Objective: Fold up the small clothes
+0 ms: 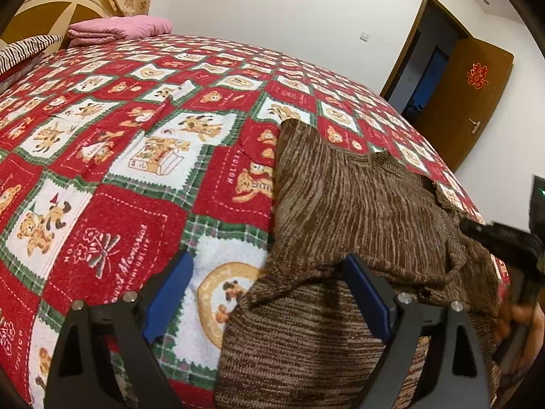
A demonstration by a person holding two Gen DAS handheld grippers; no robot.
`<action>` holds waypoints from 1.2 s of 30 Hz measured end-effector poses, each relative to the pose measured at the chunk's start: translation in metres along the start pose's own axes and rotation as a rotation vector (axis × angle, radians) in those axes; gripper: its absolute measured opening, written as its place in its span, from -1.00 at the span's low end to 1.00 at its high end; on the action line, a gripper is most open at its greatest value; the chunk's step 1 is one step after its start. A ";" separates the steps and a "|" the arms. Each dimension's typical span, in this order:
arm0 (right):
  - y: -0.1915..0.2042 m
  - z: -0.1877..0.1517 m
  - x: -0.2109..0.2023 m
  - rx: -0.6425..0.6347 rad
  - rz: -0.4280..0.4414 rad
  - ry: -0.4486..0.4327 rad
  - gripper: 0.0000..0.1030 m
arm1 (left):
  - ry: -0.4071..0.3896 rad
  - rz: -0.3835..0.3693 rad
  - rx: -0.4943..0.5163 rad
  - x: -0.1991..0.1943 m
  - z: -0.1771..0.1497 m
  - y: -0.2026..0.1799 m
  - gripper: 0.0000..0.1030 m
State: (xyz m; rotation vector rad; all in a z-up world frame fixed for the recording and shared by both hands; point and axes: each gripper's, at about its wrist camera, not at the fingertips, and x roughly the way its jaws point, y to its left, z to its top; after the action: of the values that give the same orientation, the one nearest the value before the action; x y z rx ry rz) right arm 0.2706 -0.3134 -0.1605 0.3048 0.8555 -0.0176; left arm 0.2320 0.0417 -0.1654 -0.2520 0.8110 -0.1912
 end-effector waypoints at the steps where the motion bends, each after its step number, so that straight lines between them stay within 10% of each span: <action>1: 0.007 -0.007 -0.008 -0.017 0.034 -0.001 -0.80 | 0.000 0.001 0.001 0.000 0.000 0.000 0.80; 7: 0.051 -0.023 -0.008 -0.108 0.110 0.008 -0.29 | 0.000 0.002 0.003 0.000 0.000 0.000 0.80; 22: 0.033 -0.100 -0.066 -0.222 0.085 0.130 -0.26 | 0.001 0.004 0.005 0.001 0.000 -0.001 0.81; 36: 0.044 -0.113 -0.212 -0.211 0.119 -0.153 -0.26 | 0.023 -0.059 0.152 -0.060 -0.029 0.019 0.87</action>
State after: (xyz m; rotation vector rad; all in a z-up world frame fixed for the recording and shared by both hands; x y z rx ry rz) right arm 0.0538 -0.2629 -0.0606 0.1536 0.6794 0.1569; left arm 0.1721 0.0708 -0.1487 -0.1304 0.8085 -0.3102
